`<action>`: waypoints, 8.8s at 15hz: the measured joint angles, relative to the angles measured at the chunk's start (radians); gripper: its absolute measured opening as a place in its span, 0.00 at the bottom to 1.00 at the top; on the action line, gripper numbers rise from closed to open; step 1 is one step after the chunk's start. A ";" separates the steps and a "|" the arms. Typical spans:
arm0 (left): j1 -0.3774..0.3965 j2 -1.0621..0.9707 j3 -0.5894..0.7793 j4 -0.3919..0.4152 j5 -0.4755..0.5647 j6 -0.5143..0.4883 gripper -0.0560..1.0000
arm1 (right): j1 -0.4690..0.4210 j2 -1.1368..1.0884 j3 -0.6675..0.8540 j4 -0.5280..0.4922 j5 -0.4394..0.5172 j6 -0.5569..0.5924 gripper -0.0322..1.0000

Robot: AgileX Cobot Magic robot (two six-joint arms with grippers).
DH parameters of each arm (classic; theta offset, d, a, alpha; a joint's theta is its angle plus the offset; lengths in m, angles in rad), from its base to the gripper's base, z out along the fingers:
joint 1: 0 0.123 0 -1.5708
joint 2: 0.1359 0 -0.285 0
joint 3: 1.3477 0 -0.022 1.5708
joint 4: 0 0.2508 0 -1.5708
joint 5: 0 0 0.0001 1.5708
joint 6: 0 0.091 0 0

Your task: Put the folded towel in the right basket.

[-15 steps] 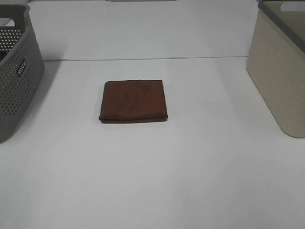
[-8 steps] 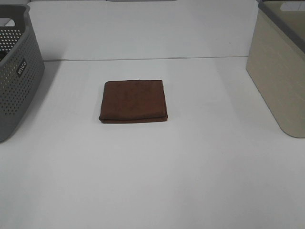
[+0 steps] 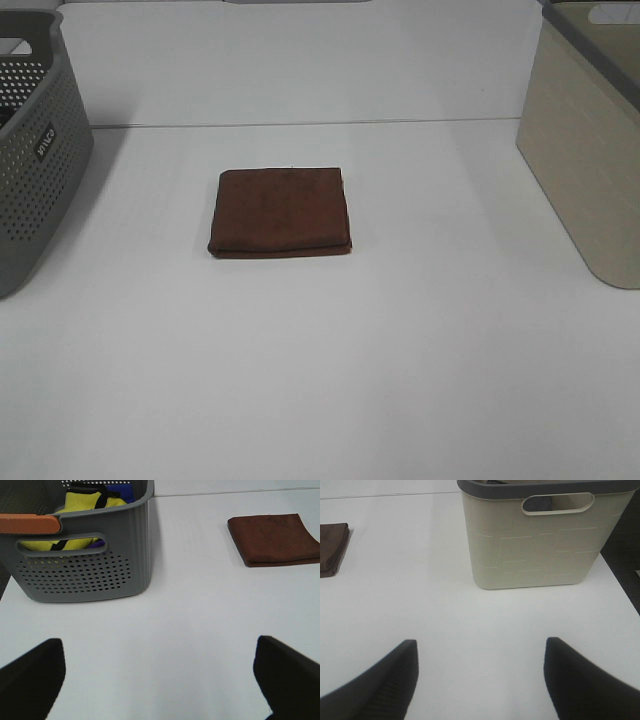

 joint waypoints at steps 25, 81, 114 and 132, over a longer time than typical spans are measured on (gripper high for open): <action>0.000 0.000 0.000 0.000 0.000 0.000 0.97 | 0.000 0.897 -0.422 0.171 -0.398 -0.147 0.69; 0.000 0.000 0.000 0.000 0.000 0.000 0.97 | 0.229 2.137 -1.540 0.624 -0.024 -0.386 0.09; 0.000 0.000 0.000 0.000 0.000 0.000 0.97 | -0.164 1.972 -1.540 0.341 0.157 -0.167 0.59; 0.000 0.000 0.000 0.000 0.000 0.000 0.97 | -0.054 1.003 -0.446 0.184 0.159 -0.080 0.59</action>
